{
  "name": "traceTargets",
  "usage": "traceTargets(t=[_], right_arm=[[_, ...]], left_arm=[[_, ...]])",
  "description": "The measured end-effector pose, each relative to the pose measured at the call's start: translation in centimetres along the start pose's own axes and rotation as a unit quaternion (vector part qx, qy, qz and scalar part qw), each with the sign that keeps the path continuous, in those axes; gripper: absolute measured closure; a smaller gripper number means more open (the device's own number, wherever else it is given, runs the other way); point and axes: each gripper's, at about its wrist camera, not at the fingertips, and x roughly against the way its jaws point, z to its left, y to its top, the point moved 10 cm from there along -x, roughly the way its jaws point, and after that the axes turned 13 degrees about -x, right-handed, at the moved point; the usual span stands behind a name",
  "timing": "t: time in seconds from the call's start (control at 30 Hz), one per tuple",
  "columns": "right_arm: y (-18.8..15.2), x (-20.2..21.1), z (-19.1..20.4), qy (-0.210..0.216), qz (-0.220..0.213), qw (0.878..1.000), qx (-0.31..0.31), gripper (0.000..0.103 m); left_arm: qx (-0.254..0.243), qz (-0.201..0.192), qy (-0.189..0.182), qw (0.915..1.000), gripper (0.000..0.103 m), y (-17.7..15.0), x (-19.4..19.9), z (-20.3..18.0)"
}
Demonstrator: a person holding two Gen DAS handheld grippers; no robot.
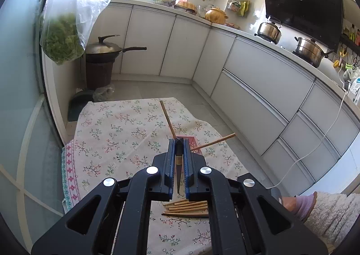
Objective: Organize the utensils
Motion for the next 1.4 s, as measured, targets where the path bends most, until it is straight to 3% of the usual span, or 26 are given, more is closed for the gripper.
traceTargets(t=[0.17, 0.4, 0.7, 0.9, 1.03, 1.1, 1.4], right_arm=[[-0.4, -1.6, 0.0, 0.0, 0.033, 0.999, 0.009, 0.067], [0.5, -3.2, -0.4, -0.006, 0.048, 0.999, 0.002, 0.068], [2.7, -5.1, 2.9, -0.018, 0.043, 0.998, 0.04, 0.066], [5.3, -6.1, 5.2, -0.007, 0.016, 0.999, 0.051, 0.064], [6.4, -6.0, 5.0, -0.013, 0.002, 0.999, 0.03, 0.093], [6.2, -5.3, 4.7, -0.011, -0.01, 1.0, 0.019, 0.097], [5.4, 5.0, 4.4, 0.034, -0.137, 0.989, -0.036, 0.098]], left_arm=[[0.0, 0.006, -0.002, 1.0, 0.097, -0.1, -0.5, 0.0], [0.001, 0.008, -0.003, 1.0, 0.097, -0.2, -0.7, 0.0], [0.011, 0.003, 0.005, 0.9999, 0.096, 0.0, -0.6, 0.6], [0.03, -0.025, 0.044, 0.9983, 0.096, 0.7, 1.3, 2.4], [0.047, -0.034, 0.052, 0.997, 0.097, 1.0, 1.7, 3.3], [0.048, -0.031, 0.057, 0.9967, 0.097, 0.9, 1.6, 3.5], [0.053, -0.04, 0.06, 0.996, 0.096, 1.5, 1.8, 2.5]])
